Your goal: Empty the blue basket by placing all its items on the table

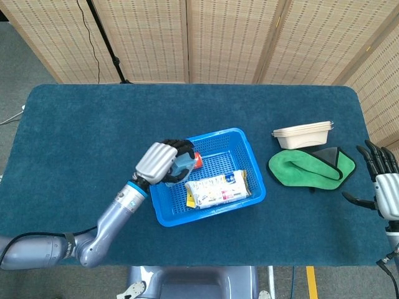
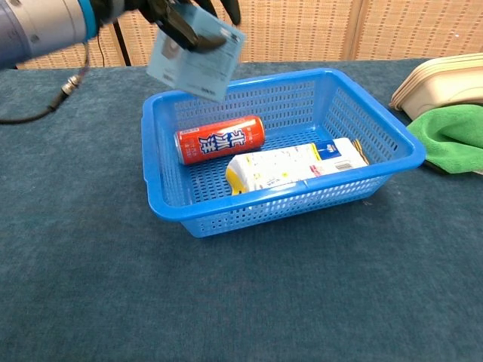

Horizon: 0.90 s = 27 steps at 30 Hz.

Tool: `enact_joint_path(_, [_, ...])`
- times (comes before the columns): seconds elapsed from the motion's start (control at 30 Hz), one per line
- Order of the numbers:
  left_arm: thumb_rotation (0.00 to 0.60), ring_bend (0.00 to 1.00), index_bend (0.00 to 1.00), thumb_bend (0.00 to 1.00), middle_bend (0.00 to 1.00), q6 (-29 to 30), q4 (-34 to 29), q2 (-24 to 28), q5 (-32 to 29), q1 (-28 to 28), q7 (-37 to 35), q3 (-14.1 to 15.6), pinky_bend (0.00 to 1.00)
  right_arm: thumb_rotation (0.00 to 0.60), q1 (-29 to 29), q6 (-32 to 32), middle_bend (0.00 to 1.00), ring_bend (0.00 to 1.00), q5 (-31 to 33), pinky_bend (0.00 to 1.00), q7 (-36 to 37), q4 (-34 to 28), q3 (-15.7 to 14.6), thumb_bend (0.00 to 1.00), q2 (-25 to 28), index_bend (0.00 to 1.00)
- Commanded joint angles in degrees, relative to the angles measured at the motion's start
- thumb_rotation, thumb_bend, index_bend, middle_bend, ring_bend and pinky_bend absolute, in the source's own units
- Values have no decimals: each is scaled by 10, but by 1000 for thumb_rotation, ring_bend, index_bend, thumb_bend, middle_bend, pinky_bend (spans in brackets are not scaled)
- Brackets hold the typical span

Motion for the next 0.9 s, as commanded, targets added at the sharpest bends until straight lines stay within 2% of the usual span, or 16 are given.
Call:
enact_joint_path(0.03, [600,306,423,434,297,16,1,54,3,27,-25,-24,367,600,-1,0,0,0,-1,0,-2,-2,1,0,0,0])
enact_joint_path(0.17, [600,299,416,433,297,2,46,89,-25,52,-60,-29,367,600,-2,1,0,0,-3,0,-6,-5,1,0,1,0])
enact_joint_path(0.3, [600,290,413,433,297,-31,116,89,-48,68,-94,-18,367,600,-1,-1,0,0,-5,0,-10,-9,0,0,1,0])
enact_joint_path(0.43, [600,254,404,431,289,-84,211,58,-60,78,-140,-1,364,600,1,-5,0,0,-11,0,-23,-10,-3,0,-3,0])
enact_joint_path(0.53, [600,196,379,430,248,-115,283,21,-55,80,-170,9,324,600,3,-11,0,0,-12,0,-29,-9,-5,0,-6,0])
enact_joint_path(0.57, [600,152,344,426,207,-127,306,8,-51,79,-179,13,283,600,4,-15,0,0,-11,0,-30,-9,-5,0,-8,0])
enact_joint_path(0.67, [600,15,90,376,26,-167,354,-17,-36,76,-201,25,67,600,7,-22,0,0,-11,0,-35,-7,-6,0,-10,0])
enact_joint_path(0.7, [600,0,19,337,0,-186,364,-21,-28,75,-210,30,13,600,7,-24,0,0,-11,0,-36,-6,-6,0,-11,0])
enact_joint_path(0.8, [600,0,0,243,0,-212,377,-23,-1,75,-245,32,0,600,7,-25,0,0,-10,0,-41,-5,-6,0,-14,0])
enact_joint_path(0.9, [600,0,0,200,0,-201,367,-13,35,80,-277,26,0,600,7,-25,0,0,-9,0,-41,-5,-5,0,-14,0])
